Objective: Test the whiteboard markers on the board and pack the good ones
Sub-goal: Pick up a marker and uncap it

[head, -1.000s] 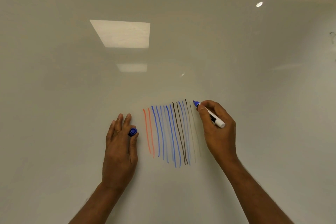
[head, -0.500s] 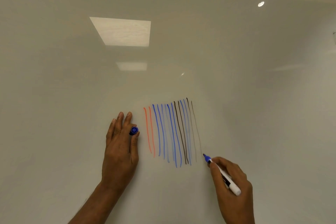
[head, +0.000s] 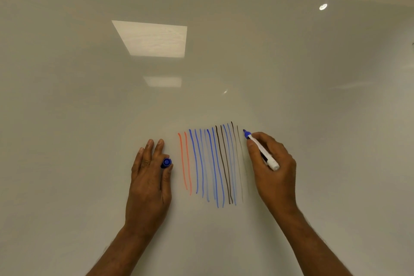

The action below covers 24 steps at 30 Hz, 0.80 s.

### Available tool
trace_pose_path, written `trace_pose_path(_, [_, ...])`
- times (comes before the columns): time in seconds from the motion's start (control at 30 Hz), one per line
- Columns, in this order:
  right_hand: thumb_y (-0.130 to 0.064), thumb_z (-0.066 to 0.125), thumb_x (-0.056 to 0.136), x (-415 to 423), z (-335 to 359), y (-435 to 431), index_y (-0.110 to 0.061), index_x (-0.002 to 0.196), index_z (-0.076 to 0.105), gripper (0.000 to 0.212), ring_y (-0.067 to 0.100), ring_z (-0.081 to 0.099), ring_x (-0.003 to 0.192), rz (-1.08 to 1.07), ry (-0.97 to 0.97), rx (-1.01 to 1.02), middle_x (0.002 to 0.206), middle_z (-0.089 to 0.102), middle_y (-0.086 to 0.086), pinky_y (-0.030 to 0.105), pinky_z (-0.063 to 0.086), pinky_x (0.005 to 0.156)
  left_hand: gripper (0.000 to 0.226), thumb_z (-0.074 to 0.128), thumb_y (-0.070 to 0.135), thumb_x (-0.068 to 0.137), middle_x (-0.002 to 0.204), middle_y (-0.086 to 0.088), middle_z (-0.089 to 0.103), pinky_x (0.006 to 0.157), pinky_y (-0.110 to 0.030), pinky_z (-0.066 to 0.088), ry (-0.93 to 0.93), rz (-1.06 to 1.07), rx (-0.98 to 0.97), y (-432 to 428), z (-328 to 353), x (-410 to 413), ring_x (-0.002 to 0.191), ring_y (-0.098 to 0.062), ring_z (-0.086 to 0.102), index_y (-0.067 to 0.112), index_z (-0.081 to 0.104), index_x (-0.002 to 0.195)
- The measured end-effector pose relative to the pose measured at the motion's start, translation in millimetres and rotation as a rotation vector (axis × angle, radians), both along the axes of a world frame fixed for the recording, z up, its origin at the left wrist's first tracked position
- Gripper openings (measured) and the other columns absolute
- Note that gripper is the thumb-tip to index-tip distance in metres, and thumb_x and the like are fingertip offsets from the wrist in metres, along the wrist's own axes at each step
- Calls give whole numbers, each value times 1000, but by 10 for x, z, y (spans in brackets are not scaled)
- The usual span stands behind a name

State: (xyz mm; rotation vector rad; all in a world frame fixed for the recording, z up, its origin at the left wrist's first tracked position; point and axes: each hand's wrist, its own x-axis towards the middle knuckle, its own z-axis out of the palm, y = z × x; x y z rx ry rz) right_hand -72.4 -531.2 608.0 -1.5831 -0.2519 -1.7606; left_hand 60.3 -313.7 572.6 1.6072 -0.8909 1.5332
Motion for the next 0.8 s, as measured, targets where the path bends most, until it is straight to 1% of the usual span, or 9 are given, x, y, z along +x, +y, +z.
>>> trace_pose_path(0.23, [-16,71,89,-60,-716,-119,-26,112,69,25,5,68,89,-53,47,-11,98,71,-9,30,58,76,52,43,25,105,160,-6,39,127,-32,19,5,1,6,16,4,-4,154,-20,27,4,41,152])
trace_pose_path(0.3, [-38,69,91,-101,-962,-159,-38,117,68,26,2,68,93,-67,78,8,102,70,-17,27,58,81,51,43,25,105,160,-4,38,127,-31,18,2,-14,5,11,13,-30,154,-18,26,5,41,152])
trace_pose_path(0.37, [-61,58,89,-189,-1154,-197,-56,113,63,25,-1,66,93,-53,180,28,102,67,-28,13,52,81,50,44,23,105,159,-2,38,127,-30,18,0,-34,8,10,18,-60,154,-13,24,5,42,152])
trace_pose_path(0.47, [-75,57,80,-311,-1327,-163,-60,98,65,25,7,69,86,61,293,148,94,71,-22,10,52,74,48,42,27,106,158,-3,43,126,-33,22,95,-138,-13,58,-9,-126,153,-14,27,7,47,150])
trace_pose_path(0.5, [-71,63,79,-357,-1332,-94,-52,95,69,26,8,70,82,117,279,196,89,74,-16,12,53,70,47,42,29,106,156,-3,46,125,-33,24,134,-197,-30,84,-43,-176,152,-14,30,9,49,149])
trace_pose_path(0.6, [-19,72,88,-543,-1268,219,-17,92,68,6,9,71,70,273,307,243,74,74,3,14,52,66,34,45,23,108,143,-2,59,118,-33,38,223,-396,-145,168,-196,-457,140,-15,49,12,57,138])
trace_pose_path(0.63, [-10,70,87,-628,-1228,360,-11,92,68,6,10,70,69,322,329,241,73,73,7,13,52,68,27,46,19,109,135,-1,65,114,-33,42,267,-456,-200,200,-244,-580,133,-16,56,12,58,132])
trace_pose_path(0.73, [-20,69,83,-758,-1187,774,-11,98,70,17,16,72,82,502,382,212,81,75,9,19,54,76,18,44,17,108,111,-4,75,103,-34,50,477,-627,-378,314,-355,-896,114,-17,68,13,57,120])
trace_pose_path(0.8, [-29,70,89,-767,-1169,1031,-14,105,70,22,17,72,94,588,431,201,90,77,6,28,55,81,19,41,19,109,103,-12,77,95,-38,53,639,-806,-481,412,-393,-1035,103,-27,73,12,55,119])
